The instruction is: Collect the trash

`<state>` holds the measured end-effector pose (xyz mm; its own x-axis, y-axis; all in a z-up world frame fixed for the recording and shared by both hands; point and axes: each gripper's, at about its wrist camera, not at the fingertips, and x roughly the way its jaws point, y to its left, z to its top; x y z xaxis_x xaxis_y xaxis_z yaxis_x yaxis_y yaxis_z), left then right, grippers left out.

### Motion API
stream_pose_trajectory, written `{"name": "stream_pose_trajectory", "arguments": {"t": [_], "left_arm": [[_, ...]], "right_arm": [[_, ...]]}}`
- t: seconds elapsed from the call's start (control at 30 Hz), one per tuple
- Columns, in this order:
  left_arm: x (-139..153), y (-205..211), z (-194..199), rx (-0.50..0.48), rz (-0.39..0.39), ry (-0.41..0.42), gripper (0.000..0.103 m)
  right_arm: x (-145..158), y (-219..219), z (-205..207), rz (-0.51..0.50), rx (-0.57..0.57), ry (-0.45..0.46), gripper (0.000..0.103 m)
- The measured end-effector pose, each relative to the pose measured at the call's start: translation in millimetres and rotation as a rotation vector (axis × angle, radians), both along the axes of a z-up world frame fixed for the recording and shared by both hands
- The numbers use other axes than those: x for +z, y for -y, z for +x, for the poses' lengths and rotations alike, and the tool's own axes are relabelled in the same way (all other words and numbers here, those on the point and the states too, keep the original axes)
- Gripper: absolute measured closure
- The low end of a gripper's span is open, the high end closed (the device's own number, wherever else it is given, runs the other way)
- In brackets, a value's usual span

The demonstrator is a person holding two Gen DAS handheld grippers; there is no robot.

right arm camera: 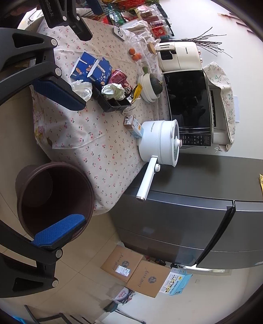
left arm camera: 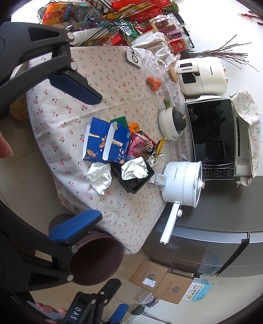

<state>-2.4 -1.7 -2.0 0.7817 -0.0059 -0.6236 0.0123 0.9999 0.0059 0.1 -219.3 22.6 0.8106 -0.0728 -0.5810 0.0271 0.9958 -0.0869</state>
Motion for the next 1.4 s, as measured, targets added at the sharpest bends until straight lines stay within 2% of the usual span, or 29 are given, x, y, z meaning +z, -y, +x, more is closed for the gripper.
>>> {"name": "stream_pose_trajectory", "arguments": {"t": [1.4], "left_arm": [[-0.7,6.8,-1.4,0.002,-0.006,-0.007,0.0]], "right_arm": [[-1.0,-0.7,0.6,0.003,-0.002,-0.006,0.0]]}}
